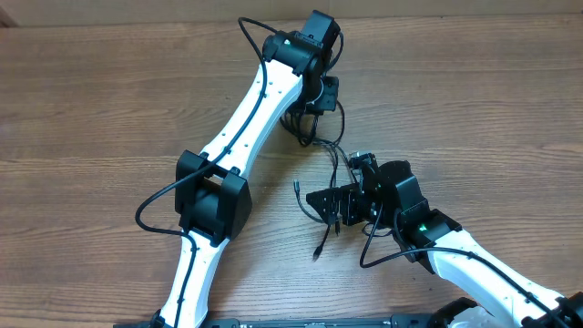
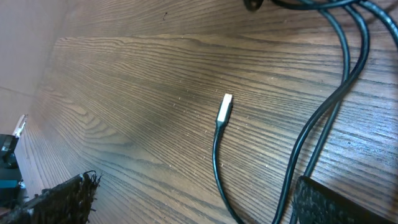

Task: Untangle cables

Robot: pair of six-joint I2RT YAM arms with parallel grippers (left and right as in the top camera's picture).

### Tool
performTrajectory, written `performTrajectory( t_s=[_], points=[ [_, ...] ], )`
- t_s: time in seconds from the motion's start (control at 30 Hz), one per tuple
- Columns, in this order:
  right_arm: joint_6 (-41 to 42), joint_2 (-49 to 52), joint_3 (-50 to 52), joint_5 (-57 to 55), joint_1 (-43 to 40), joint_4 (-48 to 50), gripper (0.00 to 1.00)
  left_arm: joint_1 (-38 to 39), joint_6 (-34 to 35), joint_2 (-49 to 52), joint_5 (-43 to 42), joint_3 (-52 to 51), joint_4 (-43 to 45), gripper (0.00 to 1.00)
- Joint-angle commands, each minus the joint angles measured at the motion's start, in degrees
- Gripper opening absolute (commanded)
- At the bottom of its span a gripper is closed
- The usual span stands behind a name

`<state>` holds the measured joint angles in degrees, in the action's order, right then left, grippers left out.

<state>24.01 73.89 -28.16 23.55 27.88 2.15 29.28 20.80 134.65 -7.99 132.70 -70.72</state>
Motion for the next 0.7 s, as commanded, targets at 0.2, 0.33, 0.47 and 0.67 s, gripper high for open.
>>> performTrajectory(
  t_s=[0.2, 0.33, 0.47, 0.67],
  points=[
    [0.2, 0.1, 0.1, -0.4, 0.2, 0.5, 1.0, 0.5, -1.6, 0.1, -0.4, -8.5, 5.6, 0.04],
    [0.2, 0.1, 0.1, -0.4, 0.2, 0.5, 1.0, 0.7, -4.0, 0.1, -0.4, -13.7, 10.1, 0.04],
    [0.2, 0.1, 0.1, -0.4, 0.2, 0.5, 1.0, 1.1, -6.5, 0.1, -0.4, -16.5, 13.8, 0.06],
    [0.2, 0.1, 0.1, -0.4, 0.2, 0.5, 1.0, 1.6, -8.4, 0.1, 3.4, -17.6, 15.9, 0.13]
  ],
)
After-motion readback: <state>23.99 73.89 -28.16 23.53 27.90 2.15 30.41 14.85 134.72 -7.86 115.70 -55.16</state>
